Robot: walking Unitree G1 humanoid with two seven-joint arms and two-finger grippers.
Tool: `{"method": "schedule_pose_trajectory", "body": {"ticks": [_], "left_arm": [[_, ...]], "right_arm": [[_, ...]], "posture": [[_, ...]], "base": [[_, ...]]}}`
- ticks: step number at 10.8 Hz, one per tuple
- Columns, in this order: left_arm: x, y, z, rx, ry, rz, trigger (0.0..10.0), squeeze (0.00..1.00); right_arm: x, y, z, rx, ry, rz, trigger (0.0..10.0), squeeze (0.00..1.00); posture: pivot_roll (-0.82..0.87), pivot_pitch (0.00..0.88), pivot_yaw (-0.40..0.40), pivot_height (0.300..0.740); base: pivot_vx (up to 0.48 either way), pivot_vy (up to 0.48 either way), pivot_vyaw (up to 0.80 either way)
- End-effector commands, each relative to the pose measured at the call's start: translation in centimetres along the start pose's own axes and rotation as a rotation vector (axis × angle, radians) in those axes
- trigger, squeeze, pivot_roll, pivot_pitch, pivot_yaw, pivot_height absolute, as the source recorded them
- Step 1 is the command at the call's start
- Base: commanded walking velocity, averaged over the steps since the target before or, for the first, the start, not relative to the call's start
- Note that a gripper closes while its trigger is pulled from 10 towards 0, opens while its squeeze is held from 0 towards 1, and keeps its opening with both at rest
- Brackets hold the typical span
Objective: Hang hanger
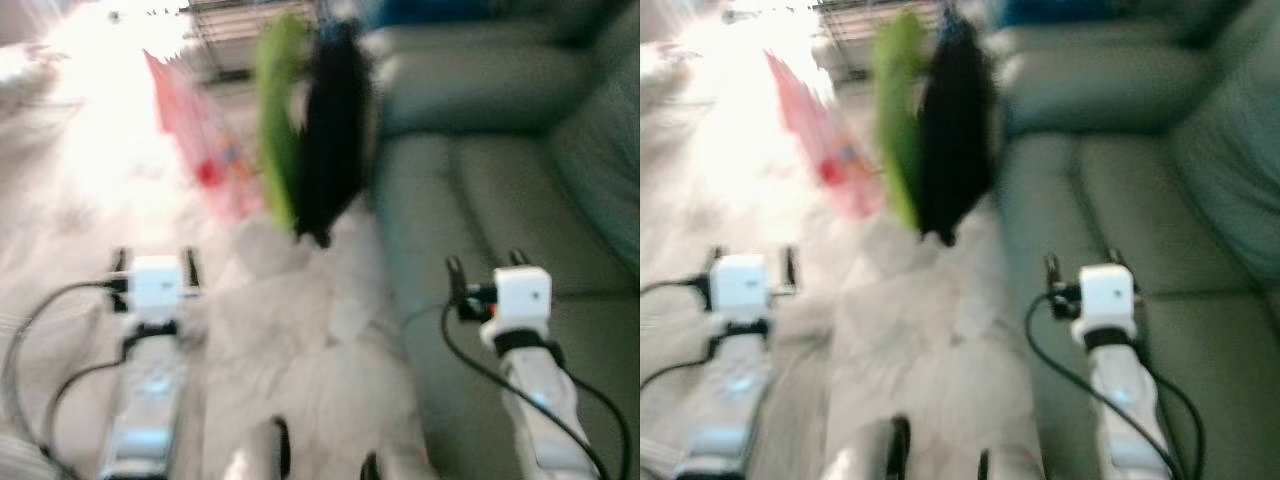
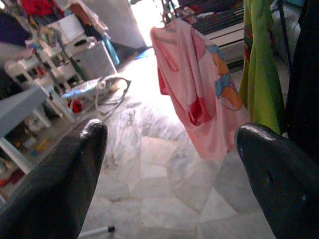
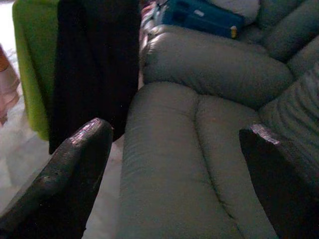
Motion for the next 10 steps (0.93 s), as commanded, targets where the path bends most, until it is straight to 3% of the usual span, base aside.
{"method": "schedule_pose_trajectory", "body": {"ticks": [1, 2, 8, 10], "left_arm": [[-0.21, -0.17, -0.77, 0.023, -0.008, -0.014, 10.0, 0.00], [-0.56, -0.35, -0.77, 0.038, 0.023, -0.037, 10.0, 0.00], [-0.61, -0.73, -0.60, 0.044, 0.047, -0.052, 10.0, 0.00], [-0.28, -0.60, 0.02, -0.028, 0.059, -0.033, 10.0, 0.00]], "right_arm": [[0.25, -0.12, -0.34, 0.008, -0.020, 0.011, 10.0, 0.00], [0.44, -0.43, -0.46, 0.011, -0.024, 0.018, 10.0, 0.00], [0.54, -0.84, -0.31, -0.004, -0.062, 0.016, 10.0, 0.00], [0.50, -0.73, -0.25, -0.005, -0.062, 0.015, 10.0, 0.00]], "posture": [[-0.07, 0.169, 0.006, 0.740], [-0.06, 0.168, 0.002, 0.740], [-0.06, 0.180, -0.003, 0.740], [-0.06, 0.186, -0.004, 0.740]], "base": [[0.000, 0.000, 0.80], [0.000, 0.480, 0.80], [0.000, 0.480, 0.00], [0.000, 0.240, 0.00]]}}
Point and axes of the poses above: a point about 5 cm out from each wrist's last joint towards the gripper, its own y axis pointing back from the gripper into the wrist, its own x axis along the axis of the wrist's last joint, z = x × y, the point moved 1 cm from there along -y, pointing out of the wrist towards the gripper, and after that the axes turned 15 degrees about y, right-handed, at the moved point
